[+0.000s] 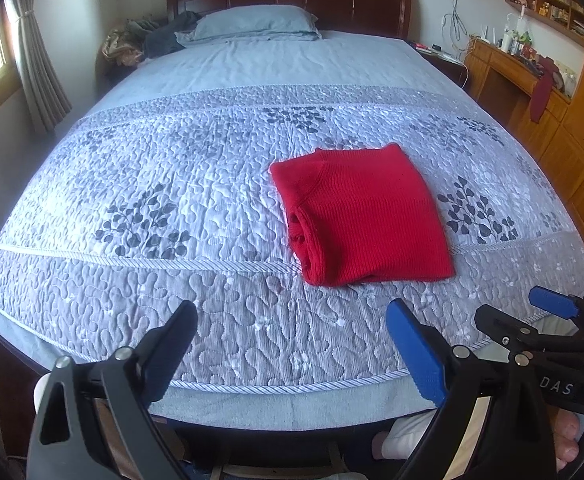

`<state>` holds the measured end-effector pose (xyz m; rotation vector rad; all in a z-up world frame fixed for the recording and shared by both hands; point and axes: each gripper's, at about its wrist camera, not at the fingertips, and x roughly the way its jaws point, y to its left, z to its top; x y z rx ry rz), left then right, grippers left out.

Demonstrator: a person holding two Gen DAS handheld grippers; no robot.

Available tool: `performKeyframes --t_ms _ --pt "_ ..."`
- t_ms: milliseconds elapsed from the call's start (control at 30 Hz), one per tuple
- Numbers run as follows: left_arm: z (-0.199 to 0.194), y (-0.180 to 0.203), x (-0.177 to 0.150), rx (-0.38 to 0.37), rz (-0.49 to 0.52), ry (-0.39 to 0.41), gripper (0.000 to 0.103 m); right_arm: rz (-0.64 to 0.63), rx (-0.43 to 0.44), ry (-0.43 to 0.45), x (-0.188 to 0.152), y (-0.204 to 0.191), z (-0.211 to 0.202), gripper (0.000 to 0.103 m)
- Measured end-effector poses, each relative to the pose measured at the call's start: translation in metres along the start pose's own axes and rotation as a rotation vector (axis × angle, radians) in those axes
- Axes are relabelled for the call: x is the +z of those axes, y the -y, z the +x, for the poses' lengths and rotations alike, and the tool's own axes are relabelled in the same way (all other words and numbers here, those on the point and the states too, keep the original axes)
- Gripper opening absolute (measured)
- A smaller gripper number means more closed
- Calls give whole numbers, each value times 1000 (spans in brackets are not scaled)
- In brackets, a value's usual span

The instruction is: Fold small clothes

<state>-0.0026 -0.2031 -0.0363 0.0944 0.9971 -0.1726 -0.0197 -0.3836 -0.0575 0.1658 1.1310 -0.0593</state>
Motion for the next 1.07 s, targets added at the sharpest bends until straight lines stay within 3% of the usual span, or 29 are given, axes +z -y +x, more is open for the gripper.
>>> performKeyframes --t_ms 1067 --pt "16 -7 -1 34 -10 -35 95 3 -33 9 2 3 3 91"
